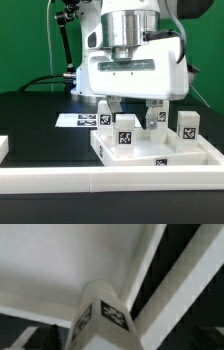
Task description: Assemble square table
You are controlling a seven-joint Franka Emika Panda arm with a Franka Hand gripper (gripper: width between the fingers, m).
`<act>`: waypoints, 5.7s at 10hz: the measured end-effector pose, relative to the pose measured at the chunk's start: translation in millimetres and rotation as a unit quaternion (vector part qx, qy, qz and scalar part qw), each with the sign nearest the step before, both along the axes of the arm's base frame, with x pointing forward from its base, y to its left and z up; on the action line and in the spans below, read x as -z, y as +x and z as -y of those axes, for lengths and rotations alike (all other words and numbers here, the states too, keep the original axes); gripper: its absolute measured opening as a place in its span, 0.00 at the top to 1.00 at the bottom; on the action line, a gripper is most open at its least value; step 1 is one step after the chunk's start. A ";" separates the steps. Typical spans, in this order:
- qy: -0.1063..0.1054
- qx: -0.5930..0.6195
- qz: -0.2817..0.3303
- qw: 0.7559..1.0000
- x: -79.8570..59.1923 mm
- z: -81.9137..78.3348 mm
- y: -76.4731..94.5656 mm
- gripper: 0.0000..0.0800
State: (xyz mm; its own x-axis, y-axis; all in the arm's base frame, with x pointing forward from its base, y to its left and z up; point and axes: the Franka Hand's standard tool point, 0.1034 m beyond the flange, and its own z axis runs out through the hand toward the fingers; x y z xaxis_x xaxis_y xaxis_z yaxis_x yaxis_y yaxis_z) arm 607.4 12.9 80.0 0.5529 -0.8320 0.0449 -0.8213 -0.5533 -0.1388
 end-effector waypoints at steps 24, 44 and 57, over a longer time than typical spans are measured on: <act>-0.030 -0.114 0.014 0.993 0.4 16.6 -2.4 0.64; -0.009 0.041 -0.016 0.999 1.6 5.9 -6.7 0.19; -0.070 -0.378 -0.011 0.923 -0.8 9.4 -3.8 0.20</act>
Offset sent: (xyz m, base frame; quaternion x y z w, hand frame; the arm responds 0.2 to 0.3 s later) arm 0.0041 0.0012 -0.0015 -0.0104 -0.0133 -0.2230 0.9747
